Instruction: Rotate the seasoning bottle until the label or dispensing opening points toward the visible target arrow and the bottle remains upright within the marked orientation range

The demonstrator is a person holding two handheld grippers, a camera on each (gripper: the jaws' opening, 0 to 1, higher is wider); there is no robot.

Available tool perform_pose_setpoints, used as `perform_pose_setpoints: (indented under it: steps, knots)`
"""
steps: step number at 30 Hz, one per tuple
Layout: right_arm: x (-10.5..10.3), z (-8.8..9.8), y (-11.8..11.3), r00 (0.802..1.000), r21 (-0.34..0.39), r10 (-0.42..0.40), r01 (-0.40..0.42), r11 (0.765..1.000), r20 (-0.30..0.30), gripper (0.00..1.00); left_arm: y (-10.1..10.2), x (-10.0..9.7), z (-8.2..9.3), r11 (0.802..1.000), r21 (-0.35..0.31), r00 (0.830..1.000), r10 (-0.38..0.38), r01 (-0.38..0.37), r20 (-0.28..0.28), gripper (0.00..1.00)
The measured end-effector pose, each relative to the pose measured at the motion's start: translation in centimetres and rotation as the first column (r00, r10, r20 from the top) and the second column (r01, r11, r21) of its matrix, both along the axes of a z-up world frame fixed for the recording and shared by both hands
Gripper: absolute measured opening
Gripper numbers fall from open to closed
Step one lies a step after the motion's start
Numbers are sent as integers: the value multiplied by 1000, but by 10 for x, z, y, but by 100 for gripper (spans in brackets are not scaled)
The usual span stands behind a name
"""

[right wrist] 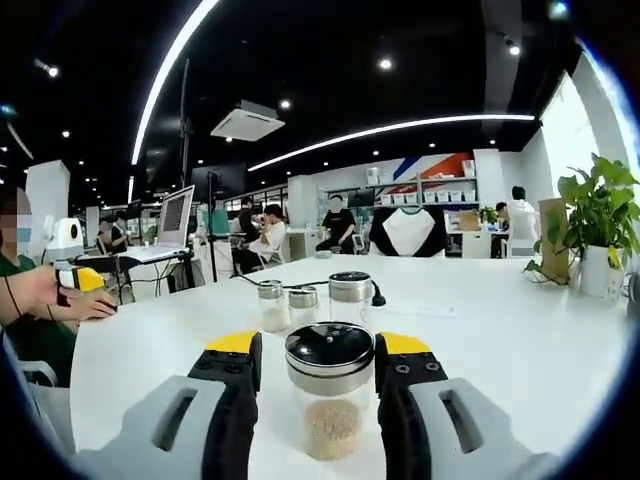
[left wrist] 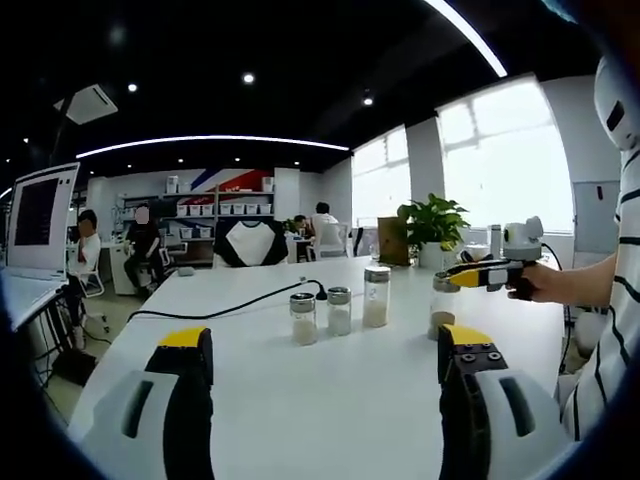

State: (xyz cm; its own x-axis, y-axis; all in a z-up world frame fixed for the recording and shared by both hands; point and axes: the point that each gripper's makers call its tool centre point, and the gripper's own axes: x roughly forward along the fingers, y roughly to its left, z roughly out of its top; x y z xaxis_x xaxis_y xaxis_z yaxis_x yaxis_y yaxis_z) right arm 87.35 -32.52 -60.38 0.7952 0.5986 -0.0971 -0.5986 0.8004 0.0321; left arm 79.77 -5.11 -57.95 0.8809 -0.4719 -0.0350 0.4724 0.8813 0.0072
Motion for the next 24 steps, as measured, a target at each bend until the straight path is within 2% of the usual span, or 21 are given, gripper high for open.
perform_pose_setpoints:
  steps: [5,8,16,24]
  knots:
    - [4,-6,-4,1000,-13,-13,12,1000,-23,41,1,-2,-1,1000,-3,1000,9,-9,-5,98]
    - [5,-6,-7,1000,-21,-18,17,1000,-19,35,1,-3,-1,1000,-3,1000,12,-12,-4,98]
    - [5,-7,-7,1000,-12,14,-14,1000,-17,35,2,-4,-1,1000,-3,1000,14,-14,-6,98]
    - [5,-7,-6,996,-11,85,-86,996,-28,35,4,-5,-3,1000,-4,1000,17,-17,-10,98]
